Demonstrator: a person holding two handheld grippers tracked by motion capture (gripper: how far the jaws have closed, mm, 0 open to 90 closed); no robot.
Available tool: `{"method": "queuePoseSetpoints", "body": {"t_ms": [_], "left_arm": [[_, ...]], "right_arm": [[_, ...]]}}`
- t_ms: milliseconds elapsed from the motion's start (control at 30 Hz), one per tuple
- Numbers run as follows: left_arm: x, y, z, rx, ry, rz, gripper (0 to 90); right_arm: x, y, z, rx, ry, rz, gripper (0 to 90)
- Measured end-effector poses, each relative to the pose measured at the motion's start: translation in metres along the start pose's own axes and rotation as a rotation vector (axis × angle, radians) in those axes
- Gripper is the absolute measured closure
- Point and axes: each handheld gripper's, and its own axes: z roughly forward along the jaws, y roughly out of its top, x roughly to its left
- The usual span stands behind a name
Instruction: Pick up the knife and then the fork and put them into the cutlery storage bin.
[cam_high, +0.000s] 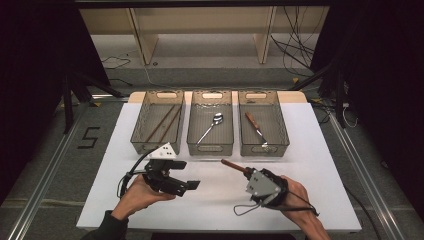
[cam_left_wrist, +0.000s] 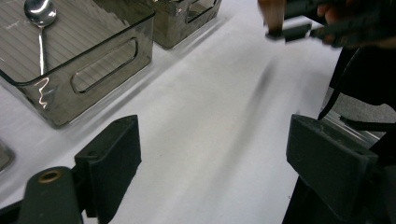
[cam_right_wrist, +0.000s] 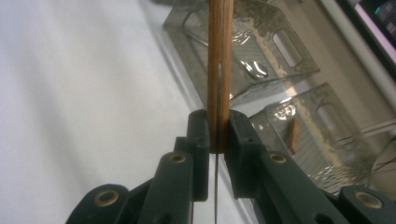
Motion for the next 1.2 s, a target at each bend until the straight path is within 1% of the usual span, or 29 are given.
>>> {"method": "queuePoseSetpoints", "body": {"t_ms": [133, 167, 233, 300, 400, 533, 600, 700, 767, 833, 967, 1100, 1200], "left_arm": [[0.0, -0.007, 0.001, -0.019, 0.02, -0.003, 16.9], [0.001, -0.008, 0.001, -0.02, 0.025, 0.002, 16.9], [0.001, -0.011, 0.001, -0.021, 0.035, -0.007, 16.9], [0.001, -0.014, 0.001, -0.021, 0.046, -0.005, 16.9], [0.002, -0.016, 0.001, -0.02, 0.056, -0.008, 16.9], [0.003, -0.018, 0.0, -0.033, 0.077, -0.004, 16.9], [0.004, -0.02, -0.001, -0.044, 0.089, 0.0, 16.9], [0.004, -0.022, -0.003, -0.054, 0.1, 0.001, 16.9], [0.005, -0.023, -0.004, -0.059, 0.104, -0.003, 16.9], [0.006, -0.025, -0.004, -0.06, 0.105, -0.007, 16.8], [0.006, -0.027, -0.003, -0.051, 0.111, -0.007, 16.5], [0.006, -0.027, -0.004, -0.049, 0.115, -0.01, 16.5], [0.007, -0.027, -0.005, -0.053, 0.117, -0.011, 16.5]], "right_arm": [[-0.034, 0.002, 0.0, -0.019, 0.097, 0.209, 80.9], [-0.042, 0.002, 0.0, -0.022, 0.111, 0.253, 80.9], [-0.058, 0.002, 0.003, -0.029, 0.145, 0.336, 80.9], [-0.073, 0.0, 0.006, -0.032, 0.186, 0.422, 80.9], [-0.092, -0.002, 0.013, -0.025, 0.225, 0.513, 80.9], [-0.111, -0.004, 0.023, -0.01, 0.255, 0.617, 80.9], [-0.12, -0.005, 0.029, -0.006, 0.266, 0.663, 80.9], [-0.132, -0.006, 0.037, 0.005, 0.277, 0.719, 80.9], [-0.139, -0.005, 0.042, 0.014, 0.273, 0.74, 80.9], [-0.147, -0.004, 0.047, 0.013, 0.284, 0.769, 80.9], [-0.16, 0.0, 0.054, 0.026, 0.279, 0.798, 80.9], [-0.171, 0.002, 0.062, 0.028, 0.291, 0.847, 80.9], [-0.178, 0.002, 0.068, 0.033, 0.287, 0.882, 80.9]]}}
